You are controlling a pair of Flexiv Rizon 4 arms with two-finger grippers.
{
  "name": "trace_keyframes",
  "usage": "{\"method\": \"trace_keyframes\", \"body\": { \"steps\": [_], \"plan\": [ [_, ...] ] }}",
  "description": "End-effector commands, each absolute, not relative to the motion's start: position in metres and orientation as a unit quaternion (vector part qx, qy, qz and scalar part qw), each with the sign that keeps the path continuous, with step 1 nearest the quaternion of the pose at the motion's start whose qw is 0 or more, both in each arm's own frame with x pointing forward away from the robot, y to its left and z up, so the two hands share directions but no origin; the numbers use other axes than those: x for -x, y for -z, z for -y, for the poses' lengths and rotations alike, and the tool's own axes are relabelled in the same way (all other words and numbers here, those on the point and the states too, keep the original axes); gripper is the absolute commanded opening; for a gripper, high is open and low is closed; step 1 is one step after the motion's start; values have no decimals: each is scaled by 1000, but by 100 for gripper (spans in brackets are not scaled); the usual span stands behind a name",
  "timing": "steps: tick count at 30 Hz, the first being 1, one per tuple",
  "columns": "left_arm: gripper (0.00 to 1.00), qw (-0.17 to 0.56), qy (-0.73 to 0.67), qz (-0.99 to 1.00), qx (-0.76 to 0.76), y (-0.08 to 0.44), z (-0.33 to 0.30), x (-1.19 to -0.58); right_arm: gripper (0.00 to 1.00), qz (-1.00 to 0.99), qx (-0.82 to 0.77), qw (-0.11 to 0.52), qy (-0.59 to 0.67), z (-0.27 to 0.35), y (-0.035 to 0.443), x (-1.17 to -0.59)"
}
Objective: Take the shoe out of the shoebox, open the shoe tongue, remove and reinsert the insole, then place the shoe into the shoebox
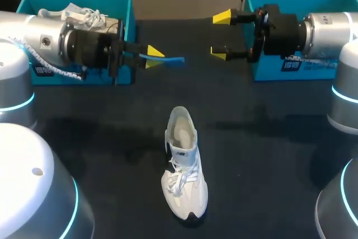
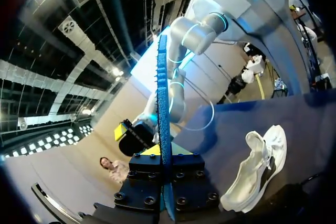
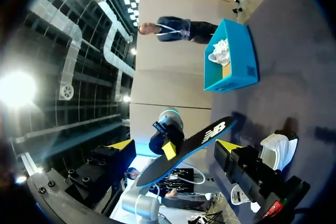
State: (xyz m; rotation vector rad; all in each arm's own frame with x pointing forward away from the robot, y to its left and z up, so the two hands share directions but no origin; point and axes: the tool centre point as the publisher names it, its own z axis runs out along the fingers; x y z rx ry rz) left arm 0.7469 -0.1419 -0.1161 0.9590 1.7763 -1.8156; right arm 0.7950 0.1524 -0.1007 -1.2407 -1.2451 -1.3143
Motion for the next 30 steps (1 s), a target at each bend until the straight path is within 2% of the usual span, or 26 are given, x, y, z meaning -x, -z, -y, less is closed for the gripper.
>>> {"method": "trace_keyframes", "body": {
  "steps": [1, 3, 21, 30],
  "plan": [
    [0, 205, 657, -636, -350, 117, 145, -753, 100, 504, 503, 456, 534, -154, 102, -795],
    [0, 200, 658, -649, -327, 117, 147, -756, 100, 504, 503, 456, 534, -154, 102, -795],
    [0, -44, 704, -705, -77, 97, 132, -758, 100, 504, 503, 456, 534, -154, 102, -795],
    [0, -135, 690, -711, 13, 97, 135, -759, 100, 504, 503, 456, 534, -154, 102, -795]
  ]
}}
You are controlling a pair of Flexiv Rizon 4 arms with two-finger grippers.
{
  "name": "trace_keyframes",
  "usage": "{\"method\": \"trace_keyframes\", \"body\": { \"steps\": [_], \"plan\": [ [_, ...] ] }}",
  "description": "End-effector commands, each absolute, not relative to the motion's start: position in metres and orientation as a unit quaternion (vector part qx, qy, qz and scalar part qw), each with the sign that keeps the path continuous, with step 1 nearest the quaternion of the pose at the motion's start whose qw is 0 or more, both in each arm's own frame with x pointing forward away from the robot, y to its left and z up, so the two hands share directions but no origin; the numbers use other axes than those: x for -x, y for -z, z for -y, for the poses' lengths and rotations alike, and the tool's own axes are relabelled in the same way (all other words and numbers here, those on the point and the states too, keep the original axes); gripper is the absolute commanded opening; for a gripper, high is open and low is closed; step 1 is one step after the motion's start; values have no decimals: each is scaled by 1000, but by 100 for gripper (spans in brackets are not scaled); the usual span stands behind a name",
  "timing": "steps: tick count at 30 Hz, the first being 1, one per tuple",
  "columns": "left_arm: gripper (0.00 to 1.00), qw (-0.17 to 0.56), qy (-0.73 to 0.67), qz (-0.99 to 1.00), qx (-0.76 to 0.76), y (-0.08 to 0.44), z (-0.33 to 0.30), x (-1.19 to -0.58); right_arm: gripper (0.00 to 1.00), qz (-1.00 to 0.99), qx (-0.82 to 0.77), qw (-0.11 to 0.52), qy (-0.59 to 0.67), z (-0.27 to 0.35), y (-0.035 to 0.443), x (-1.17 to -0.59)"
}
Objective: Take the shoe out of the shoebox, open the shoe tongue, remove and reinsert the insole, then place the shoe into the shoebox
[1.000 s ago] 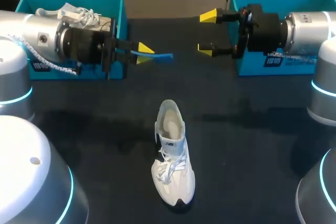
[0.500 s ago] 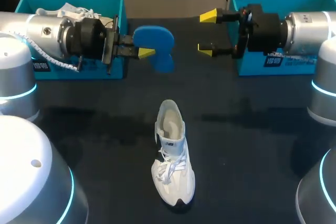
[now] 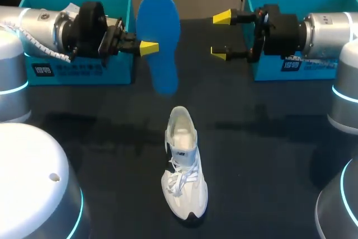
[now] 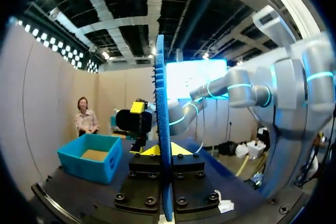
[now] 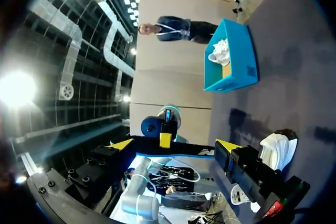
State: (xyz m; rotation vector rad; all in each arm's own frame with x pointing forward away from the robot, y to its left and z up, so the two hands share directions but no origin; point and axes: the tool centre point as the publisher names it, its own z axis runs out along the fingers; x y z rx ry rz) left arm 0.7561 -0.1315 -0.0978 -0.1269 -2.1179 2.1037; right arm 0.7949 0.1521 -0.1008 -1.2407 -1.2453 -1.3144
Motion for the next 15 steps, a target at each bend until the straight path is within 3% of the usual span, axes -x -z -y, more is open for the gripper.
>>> {"method": "trace_keyframes", "body": {
  "steps": [1, 15],
  "plan": [
    [0, 141, -689, 711, -22, 98, 135, -759, 100, 504, 503, 456, 534, -154, 102, -795],
    [0, 247, -676, 683, -126, 111, 142, -762, 100, 504, 503, 456, 534, -154, 102, -795]
  ]
}}
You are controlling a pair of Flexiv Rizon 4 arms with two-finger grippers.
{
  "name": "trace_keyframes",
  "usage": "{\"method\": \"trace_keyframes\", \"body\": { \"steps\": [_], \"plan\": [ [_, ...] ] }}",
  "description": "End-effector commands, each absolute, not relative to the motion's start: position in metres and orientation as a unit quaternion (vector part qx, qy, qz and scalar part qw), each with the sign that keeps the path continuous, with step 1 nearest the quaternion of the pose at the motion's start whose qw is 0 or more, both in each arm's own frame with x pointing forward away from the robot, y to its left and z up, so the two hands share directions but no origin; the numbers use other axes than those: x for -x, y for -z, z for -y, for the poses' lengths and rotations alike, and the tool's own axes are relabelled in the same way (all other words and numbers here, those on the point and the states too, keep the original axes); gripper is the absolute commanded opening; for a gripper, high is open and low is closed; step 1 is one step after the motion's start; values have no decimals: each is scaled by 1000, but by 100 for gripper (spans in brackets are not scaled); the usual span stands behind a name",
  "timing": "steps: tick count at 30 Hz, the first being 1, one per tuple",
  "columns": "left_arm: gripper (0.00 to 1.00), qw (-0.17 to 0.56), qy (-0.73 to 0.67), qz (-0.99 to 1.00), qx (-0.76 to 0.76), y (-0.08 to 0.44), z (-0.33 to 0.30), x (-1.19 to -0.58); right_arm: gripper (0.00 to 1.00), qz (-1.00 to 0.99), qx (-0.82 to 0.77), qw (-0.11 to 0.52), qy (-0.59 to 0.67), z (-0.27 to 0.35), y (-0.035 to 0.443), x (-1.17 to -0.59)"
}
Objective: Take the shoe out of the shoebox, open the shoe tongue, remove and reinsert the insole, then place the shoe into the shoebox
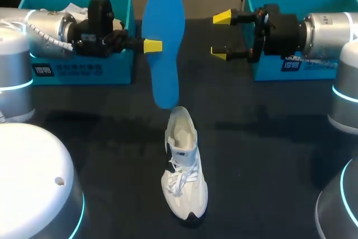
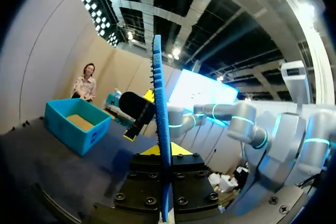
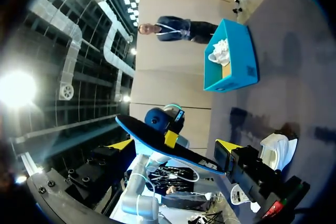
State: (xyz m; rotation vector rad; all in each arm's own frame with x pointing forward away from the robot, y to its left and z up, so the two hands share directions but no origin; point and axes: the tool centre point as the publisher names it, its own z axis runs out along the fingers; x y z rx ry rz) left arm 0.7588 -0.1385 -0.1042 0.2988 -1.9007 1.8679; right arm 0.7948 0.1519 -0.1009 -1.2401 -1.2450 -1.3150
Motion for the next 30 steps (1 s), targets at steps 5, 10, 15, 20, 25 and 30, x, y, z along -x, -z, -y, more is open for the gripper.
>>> {"method": "trace_keyframes", "body": {
  "steps": [5, 10, 15, 20, 25, 30],
  "plan": [
    [0, 281, -666, 668, -177, 123, 143, -769, 100, 504, 503, 456, 534, -154, 102, -795],
    [0, 340, -652, 634, -241, 129, 146, -777, 100, 504, 503, 456, 534, -154, 102, -795],
    [0, 371, -640, 612, -279, 134, 147, -781, 100, 504, 503, 456, 534, -154, 102, -795],
    [0, 393, -630, 602, -292, 139, 149, -779, 100, 504, 503, 456, 534, -154, 102, -795],
    [0, 406, -624, 592, -308, 146, 150, -780, 100, 504, 503, 456, 534, -154, 102, -795],
    [0, 424, -616, 576, -330, 153, 150, -783, 100, 504, 503, 456, 534, -154, 102, -795]
  ]
}}
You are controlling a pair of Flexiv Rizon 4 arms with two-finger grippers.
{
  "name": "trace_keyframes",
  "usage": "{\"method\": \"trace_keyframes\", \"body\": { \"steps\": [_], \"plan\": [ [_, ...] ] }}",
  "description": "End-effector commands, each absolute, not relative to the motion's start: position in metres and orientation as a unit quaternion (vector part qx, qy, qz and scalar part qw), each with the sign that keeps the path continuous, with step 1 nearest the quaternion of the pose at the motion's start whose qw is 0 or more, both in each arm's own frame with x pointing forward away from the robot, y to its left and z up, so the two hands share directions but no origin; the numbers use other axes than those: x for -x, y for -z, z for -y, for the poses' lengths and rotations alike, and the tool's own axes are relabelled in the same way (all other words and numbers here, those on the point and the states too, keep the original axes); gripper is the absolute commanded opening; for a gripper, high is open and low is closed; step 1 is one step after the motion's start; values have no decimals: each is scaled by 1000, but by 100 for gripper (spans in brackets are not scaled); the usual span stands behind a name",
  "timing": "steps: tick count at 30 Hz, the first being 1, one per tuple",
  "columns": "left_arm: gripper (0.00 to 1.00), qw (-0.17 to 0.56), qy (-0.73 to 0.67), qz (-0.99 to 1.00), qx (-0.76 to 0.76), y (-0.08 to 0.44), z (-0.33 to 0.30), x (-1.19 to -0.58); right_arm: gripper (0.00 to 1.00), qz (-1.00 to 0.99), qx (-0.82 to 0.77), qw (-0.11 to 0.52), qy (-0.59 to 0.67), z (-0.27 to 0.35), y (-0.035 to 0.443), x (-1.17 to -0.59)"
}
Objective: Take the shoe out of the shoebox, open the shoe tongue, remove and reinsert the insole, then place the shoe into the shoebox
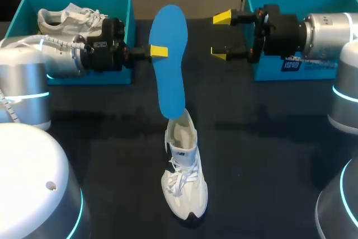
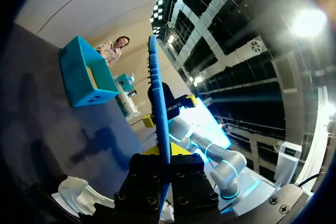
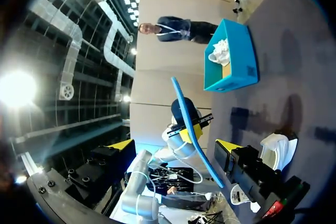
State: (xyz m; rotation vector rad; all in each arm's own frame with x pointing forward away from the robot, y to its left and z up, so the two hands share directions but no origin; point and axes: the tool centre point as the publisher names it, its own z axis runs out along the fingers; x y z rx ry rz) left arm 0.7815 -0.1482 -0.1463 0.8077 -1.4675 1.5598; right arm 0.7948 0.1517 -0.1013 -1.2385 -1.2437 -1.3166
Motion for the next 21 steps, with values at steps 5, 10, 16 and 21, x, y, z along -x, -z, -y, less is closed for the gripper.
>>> {"method": "trace_keyframes", "body": {
  "steps": [5, 10, 16, 21],
  "plan": [
    [0, 431, -612, 563, -349, 157, 151, -784, 100, 504, 503, 456, 534, -154, 102, -795],
    [0, 438, -608, 550, -368, 157, 151, -783, 100, 504, 503, 456, 534, -154, 102, -795],
    [0, 442, -603, 544, -382, 157, 151, -781, 100, 504, 503, 456, 534, -154, 102, -795],
    [0, 442, -603, 544, -382, 157, 151, -781, 100, 534, 516, 441, 504, -153, 98, -795]
  ]
}}
